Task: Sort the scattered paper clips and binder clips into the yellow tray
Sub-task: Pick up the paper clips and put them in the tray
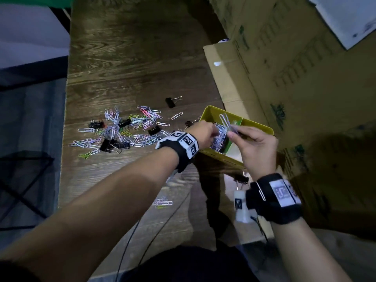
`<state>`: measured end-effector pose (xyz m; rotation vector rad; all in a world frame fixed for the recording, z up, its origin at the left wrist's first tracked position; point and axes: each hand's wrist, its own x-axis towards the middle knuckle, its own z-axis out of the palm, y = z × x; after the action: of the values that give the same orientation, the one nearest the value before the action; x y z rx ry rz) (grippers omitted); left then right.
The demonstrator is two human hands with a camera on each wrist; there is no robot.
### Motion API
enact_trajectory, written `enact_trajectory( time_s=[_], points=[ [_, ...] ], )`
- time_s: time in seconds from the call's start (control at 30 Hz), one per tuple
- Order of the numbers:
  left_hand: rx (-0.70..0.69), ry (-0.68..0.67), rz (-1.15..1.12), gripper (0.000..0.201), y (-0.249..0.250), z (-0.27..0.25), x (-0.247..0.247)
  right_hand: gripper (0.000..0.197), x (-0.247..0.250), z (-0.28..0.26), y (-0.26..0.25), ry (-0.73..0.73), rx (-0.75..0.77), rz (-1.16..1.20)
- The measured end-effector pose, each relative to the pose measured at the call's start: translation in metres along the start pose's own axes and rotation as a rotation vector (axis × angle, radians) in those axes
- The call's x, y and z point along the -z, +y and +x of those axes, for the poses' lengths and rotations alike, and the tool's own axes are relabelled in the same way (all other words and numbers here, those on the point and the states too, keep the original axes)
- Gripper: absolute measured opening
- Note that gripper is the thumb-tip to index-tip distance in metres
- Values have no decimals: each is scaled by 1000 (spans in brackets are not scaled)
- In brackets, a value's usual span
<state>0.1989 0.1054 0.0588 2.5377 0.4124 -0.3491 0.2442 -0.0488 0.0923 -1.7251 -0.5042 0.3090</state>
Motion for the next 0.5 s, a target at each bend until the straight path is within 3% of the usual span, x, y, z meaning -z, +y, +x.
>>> enact_trajectory(
  time_s=[0.07, 0.13, 0.23, 0.33, 0.4, 0.5],
  points=[
    [-11, -77, 64, 27, 0, 2, -6, 25, -3, 20, 10, 14, 51, -115],
    [-50, -52, 62, 24, 0, -3, -5, 22, -8, 36, 17, -38, 37, -278],
    [-132, 137, -121, 22, -10, -21, -2, 22, -15, 55, 23, -236, -25, -582],
    [-152, 442, -279, 18, -36, -48, -1, 23, -29, 63, 26, -432, -52, -851],
    [-36, 531, -331, 16, -58, -70, 0, 25, -40, 62, 28, -525, -39, -926],
    [204, 458, -286, 18, -104, -104, -7, 36, -46, 54, 28, -655, 27, -1011]
  ],
)
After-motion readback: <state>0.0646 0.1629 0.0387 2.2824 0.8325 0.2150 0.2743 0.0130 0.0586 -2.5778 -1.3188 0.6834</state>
